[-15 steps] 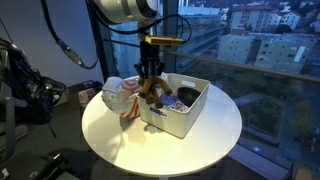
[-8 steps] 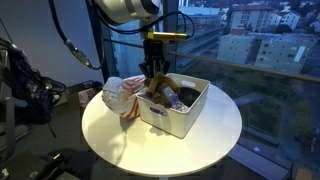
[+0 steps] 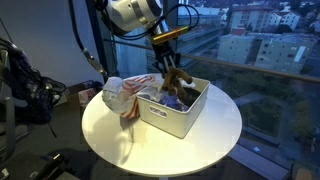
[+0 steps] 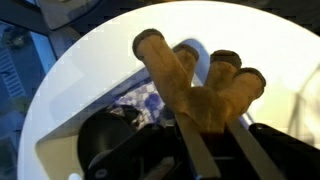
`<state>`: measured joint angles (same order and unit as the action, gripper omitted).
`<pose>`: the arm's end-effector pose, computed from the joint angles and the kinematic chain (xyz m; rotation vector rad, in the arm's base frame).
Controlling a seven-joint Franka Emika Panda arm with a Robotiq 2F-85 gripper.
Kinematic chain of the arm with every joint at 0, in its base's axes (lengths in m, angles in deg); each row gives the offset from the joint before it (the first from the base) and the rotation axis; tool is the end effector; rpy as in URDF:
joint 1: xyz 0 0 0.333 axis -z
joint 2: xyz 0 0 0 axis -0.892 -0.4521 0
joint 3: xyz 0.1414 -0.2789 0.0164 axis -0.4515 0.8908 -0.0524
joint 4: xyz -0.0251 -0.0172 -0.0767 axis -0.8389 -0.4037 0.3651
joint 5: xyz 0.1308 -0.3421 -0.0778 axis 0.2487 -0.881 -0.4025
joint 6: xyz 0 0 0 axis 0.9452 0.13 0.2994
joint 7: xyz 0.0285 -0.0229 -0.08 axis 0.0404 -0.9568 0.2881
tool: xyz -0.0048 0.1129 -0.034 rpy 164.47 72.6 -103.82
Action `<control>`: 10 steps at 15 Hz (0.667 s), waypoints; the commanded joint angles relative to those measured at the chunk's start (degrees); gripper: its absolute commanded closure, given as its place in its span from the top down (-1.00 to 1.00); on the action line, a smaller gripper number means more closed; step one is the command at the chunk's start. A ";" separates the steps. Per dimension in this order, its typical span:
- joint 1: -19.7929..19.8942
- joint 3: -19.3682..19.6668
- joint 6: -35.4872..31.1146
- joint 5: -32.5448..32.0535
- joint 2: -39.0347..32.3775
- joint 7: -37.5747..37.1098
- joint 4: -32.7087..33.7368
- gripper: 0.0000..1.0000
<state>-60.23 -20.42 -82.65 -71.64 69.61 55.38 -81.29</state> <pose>0.5959 -0.0625 0.3333 2.5348 1.0747 -0.2329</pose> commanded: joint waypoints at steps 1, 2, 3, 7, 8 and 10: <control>-1.11 2.24 -7.91 -6.47 -6.27 -9.48 5.83 -0.91; -1.05 2.49 -9.21 -6.92 -7.70 -11.48 7.00 -0.90; -1.03 2.53 -9.86 -6.49 -8.83 -12.96 7.90 -0.21; -1.23 1.66 -10.45 -3.59 -8.61 -15.94 7.51 0.23; -1.59 1.70 -10.89 -3.69 -7.85 -16.79 6.86 0.42; -2.61 1.95 -11.34 -4.49 -5.56 -18.48 5.17 0.68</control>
<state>-61.32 -18.97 -92.95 -76.05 60.42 39.28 -74.15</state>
